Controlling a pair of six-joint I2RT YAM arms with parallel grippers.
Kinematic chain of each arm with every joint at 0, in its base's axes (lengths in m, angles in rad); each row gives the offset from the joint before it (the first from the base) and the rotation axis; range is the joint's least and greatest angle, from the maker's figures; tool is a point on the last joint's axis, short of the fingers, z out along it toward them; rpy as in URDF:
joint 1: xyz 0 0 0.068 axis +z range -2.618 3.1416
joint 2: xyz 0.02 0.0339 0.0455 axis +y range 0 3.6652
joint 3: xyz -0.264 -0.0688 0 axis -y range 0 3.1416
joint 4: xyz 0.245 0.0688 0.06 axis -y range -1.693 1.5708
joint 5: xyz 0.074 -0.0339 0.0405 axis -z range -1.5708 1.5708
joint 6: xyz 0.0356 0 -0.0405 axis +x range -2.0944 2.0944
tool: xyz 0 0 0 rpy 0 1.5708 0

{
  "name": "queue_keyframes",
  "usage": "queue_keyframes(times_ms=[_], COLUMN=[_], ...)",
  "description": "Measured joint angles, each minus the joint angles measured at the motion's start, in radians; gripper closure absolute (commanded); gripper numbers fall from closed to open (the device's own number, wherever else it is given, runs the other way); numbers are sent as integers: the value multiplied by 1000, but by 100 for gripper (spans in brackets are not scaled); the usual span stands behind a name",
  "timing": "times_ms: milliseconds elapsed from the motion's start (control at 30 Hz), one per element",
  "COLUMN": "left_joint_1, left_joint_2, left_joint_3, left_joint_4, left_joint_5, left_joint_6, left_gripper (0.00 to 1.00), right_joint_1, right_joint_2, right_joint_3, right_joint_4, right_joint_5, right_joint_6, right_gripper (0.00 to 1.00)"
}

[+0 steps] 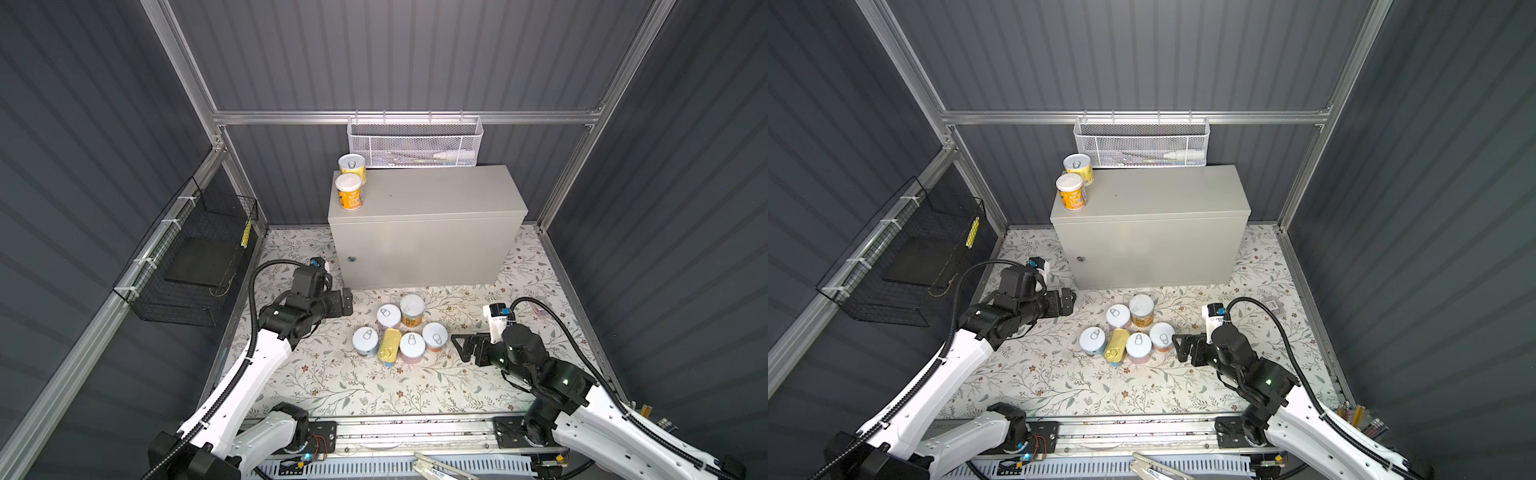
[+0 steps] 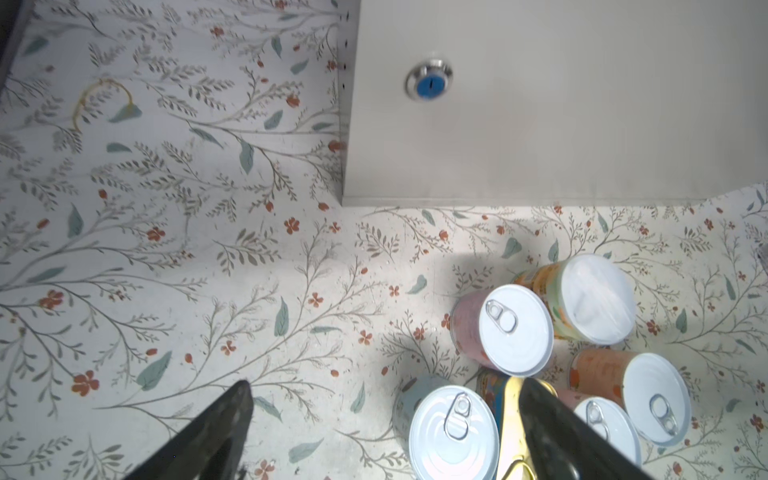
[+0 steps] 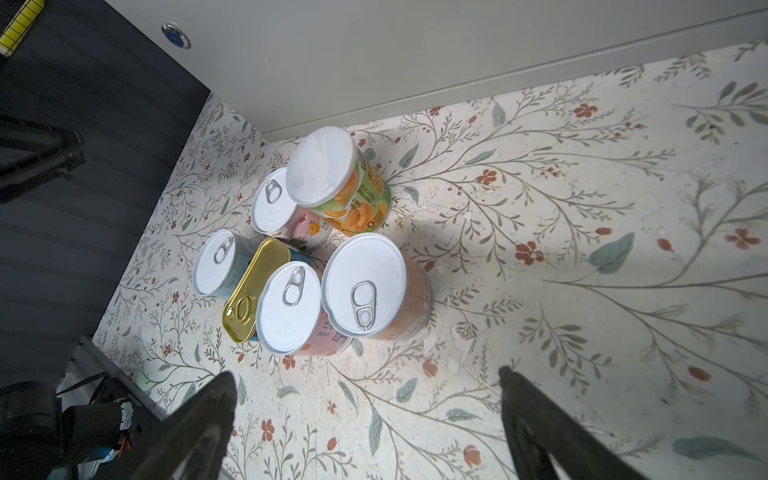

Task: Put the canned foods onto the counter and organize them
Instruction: 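Lower the left gripper onto the pale blue-green can while the right gripper approaches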

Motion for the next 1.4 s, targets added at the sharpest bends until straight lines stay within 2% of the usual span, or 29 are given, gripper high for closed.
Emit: queue_keyframes(times_ms=[400, 633, 933, 1400], left_joint_1=[-37, -64, -113, -142], left_joint_2=[-5, 3, 80, 150], left_joint_3=[-158, -179, -202, -202], left_joint_4=[29, 60, 107, 149], left_joint_5=[69, 87, 93, 153], left_joint_6=[-37, -44, -48, -51], left_gripper=[0, 0, 0, 0], right_joint_1=[0, 0, -11, -118], right_joint_2=[175, 222, 394, 600], right_joint_3=[39, 85, 196, 241], right_joint_4=[55, 64, 69, 108], right_joint_5=[-25, -24, -21, -99], right_joint_6=[18, 10, -32, -46], right_gripper=[1, 1, 1, 1])
